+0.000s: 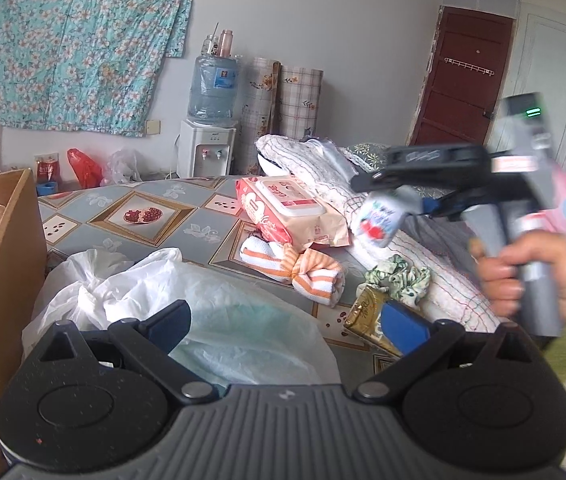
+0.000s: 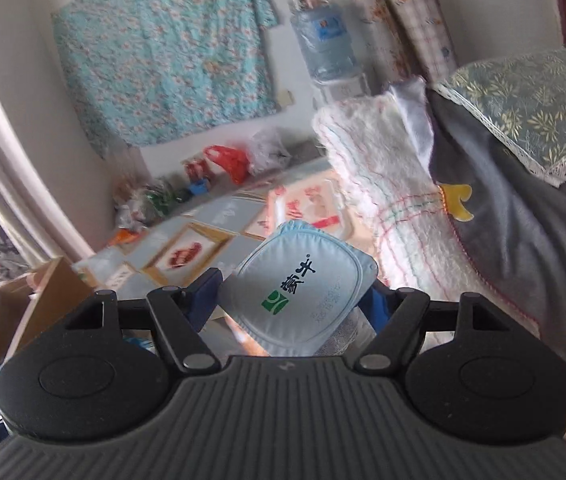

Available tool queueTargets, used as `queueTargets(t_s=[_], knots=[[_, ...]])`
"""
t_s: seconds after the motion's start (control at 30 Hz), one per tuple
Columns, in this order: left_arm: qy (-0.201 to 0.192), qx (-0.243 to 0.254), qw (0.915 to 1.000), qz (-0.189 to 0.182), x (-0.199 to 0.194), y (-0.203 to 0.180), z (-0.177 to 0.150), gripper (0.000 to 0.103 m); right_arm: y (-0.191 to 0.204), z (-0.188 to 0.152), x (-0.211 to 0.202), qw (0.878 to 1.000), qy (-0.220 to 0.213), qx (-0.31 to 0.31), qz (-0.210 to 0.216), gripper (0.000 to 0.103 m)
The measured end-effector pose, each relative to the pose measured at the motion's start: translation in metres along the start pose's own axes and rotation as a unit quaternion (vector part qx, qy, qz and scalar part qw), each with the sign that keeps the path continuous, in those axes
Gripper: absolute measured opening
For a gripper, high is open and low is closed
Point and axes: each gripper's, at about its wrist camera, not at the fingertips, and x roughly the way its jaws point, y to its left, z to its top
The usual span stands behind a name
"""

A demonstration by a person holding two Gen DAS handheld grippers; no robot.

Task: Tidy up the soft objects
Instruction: 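Lift the yogurt cup with the right gripper toward the box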

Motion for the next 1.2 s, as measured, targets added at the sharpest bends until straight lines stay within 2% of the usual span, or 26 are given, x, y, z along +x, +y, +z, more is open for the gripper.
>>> queueTargets(t_s=[0.13, 0.27, 0.5, 0.6, 0.73, 0.9, 1.2], knots=[[-0.004, 0.007, 1.0000, 0.001, -0.009, -0.003, -0.003, 0.102, 0.007, -0.025, -0.039, 0.998, 0.028, 0.001, 0.047, 0.072], [0.002, 0.012, 0.9999, -0.010, -0.014, -0.008, -0.007, 0.102, 0.014, -0.062, -0.054, 0.995, 0.072, 0.004, 0.069, 0.072], [0.019, 0.037, 0.9988, -0.026, -0.017, -0.022, -0.015, 0.100, 0.016, -0.116, -0.041, 0.993, 0.110, -0.006, 0.049, 0.072], [0.028, 0.048, 0.9983, -0.014, -0.015, -0.026, -0.020, 0.100, 0.011, -0.124, -0.038, 0.993, 0.111, -0.009, 0.039, 0.072], [0.035, 0.045, 0.9981, -0.021, -0.014, -0.025, -0.024, 0.101, 0.004, -0.128, -0.033, 0.992, 0.119, -0.013, 0.029, 0.073], [0.046, 0.052, 0.9972, -0.029, -0.012, -0.027, -0.030, 0.101, -0.007, -0.129, -0.037, 0.992, 0.110, 0.018, 0.052, 0.075], [0.041, 0.071, 0.9951, -0.055, -0.011, -0.042, -0.032, 0.101, -0.039, -0.128, -0.075, 0.990, 0.046, 0.108, 0.077, 0.080]])
